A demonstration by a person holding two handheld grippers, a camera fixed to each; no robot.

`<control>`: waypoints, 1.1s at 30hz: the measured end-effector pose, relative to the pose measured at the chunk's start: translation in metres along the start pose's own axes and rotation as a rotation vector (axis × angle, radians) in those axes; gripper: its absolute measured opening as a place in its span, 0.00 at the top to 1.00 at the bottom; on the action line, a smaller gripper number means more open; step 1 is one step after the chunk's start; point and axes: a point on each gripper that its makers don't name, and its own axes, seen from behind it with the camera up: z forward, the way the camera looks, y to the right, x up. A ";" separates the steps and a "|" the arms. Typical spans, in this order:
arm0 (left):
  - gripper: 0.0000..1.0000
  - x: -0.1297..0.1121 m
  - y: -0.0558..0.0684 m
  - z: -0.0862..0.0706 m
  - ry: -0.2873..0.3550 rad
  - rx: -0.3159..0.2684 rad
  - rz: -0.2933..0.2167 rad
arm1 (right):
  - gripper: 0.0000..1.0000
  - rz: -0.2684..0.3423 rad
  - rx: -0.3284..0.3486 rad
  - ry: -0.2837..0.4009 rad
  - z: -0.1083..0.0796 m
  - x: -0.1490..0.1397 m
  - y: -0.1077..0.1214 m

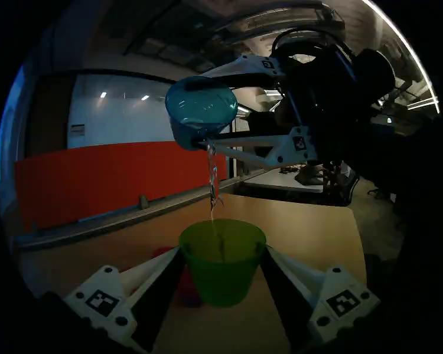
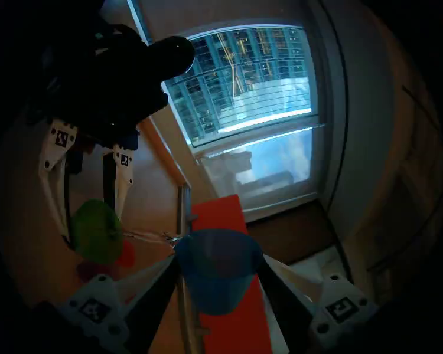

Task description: Pour water

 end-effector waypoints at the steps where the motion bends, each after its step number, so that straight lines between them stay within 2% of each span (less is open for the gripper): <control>1: 0.15 0.000 0.000 0.000 0.000 0.000 0.000 | 0.10 -0.004 -0.001 0.000 0.000 0.000 0.001; 33: 0.15 0.003 -0.002 0.000 0.004 0.004 -0.007 | 0.10 -0.170 -0.042 -0.001 0.006 0.007 0.019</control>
